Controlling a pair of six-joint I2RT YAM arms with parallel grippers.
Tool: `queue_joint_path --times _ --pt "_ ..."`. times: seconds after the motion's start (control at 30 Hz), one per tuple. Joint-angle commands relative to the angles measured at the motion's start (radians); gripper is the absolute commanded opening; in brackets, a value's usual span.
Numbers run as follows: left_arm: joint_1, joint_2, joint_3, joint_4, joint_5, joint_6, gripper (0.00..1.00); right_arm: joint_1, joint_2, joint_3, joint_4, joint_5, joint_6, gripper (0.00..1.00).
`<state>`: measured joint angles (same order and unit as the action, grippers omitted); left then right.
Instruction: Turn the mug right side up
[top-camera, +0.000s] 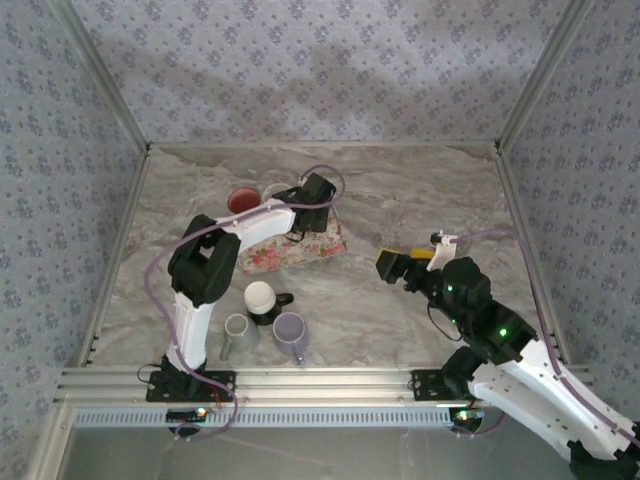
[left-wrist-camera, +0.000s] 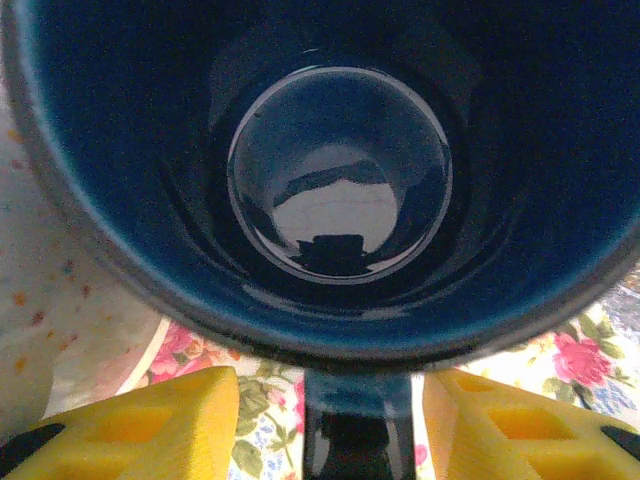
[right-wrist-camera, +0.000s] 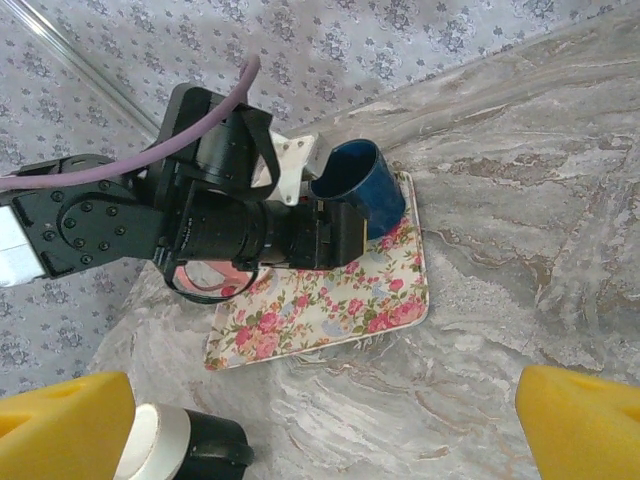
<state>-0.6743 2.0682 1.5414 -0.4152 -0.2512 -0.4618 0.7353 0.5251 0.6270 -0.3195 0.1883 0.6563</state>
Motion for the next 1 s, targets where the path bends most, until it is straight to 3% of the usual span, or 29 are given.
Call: queue_joint_path --times 0.0,0.23,0.4,0.63,0.83,0.97 --pt "0.003 -0.075 -0.020 0.022 0.013 -0.009 0.52 0.012 -0.010 0.012 -0.007 0.024 -0.019 1.00" --pt "-0.012 -0.234 -0.087 0.013 0.013 -0.011 0.52 0.021 -0.012 0.022 -0.020 0.027 -0.052 1.00" --pt "-0.052 -0.407 -0.185 -0.012 0.016 0.000 0.52 0.027 0.016 0.029 -0.012 -0.048 -0.104 1.00" --pt "-0.060 -0.734 -0.318 -0.099 0.051 0.054 0.51 0.096 0.192 0.134 -0.064 -0.146 -0.221 1.00" --pt "-0.045 -1.004 -0.403 -0.173 -0.126 0.177 0.51 0.230 0.518 0.324 -0.227 -0.117 -0.313 0.99" --pt "-0.025 -1.139 -0.507 -0.105 -0.306 0.257 0.52 0.331 0.753 0.476 -0.324 -0.058 -0.298 1.00"
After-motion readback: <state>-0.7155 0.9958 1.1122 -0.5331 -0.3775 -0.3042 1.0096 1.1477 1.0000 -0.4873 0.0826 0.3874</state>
